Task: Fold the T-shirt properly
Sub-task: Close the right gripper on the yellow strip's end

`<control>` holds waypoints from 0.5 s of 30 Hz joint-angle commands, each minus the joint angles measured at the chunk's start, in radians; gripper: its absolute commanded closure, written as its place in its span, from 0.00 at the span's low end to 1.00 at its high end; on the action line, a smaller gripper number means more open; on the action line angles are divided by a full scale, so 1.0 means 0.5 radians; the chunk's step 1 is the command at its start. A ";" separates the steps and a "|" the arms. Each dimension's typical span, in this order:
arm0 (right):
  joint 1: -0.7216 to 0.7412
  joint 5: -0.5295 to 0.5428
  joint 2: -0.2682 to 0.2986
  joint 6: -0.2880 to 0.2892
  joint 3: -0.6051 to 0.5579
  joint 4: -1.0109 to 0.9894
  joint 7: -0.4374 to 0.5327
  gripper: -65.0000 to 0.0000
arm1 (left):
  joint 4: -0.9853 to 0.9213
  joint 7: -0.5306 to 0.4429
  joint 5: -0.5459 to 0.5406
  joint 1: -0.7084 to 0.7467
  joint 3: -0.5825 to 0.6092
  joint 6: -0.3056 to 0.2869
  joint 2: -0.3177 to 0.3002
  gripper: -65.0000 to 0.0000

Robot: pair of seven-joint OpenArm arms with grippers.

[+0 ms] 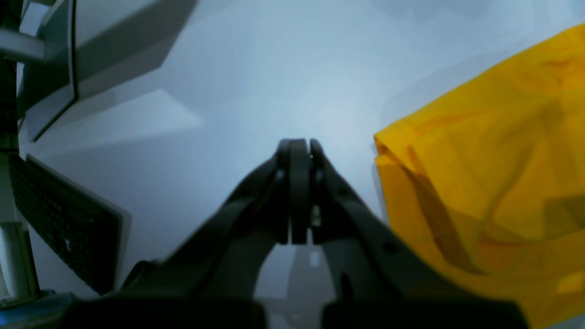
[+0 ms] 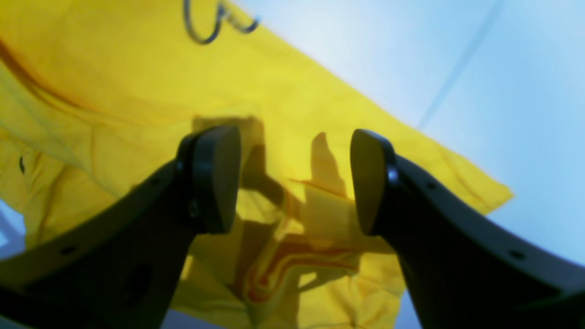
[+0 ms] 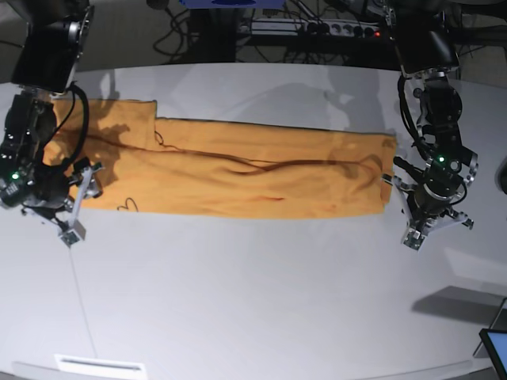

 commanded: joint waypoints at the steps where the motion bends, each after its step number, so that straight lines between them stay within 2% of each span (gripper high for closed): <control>1: 0.038 0.021 0.025 0.000 0.000 0.019 0.013 0.44 | 0.030 -0.041 -0.002 -0.030 -0.009 0.021 -0.029 1.00; 15: 0.066 0.039 0.013 0.000 0.003 -0.236 0.016 0.44 | 0.030 -0.041 -0.002 -0.030 -0.009 0.021 -0.029 1.00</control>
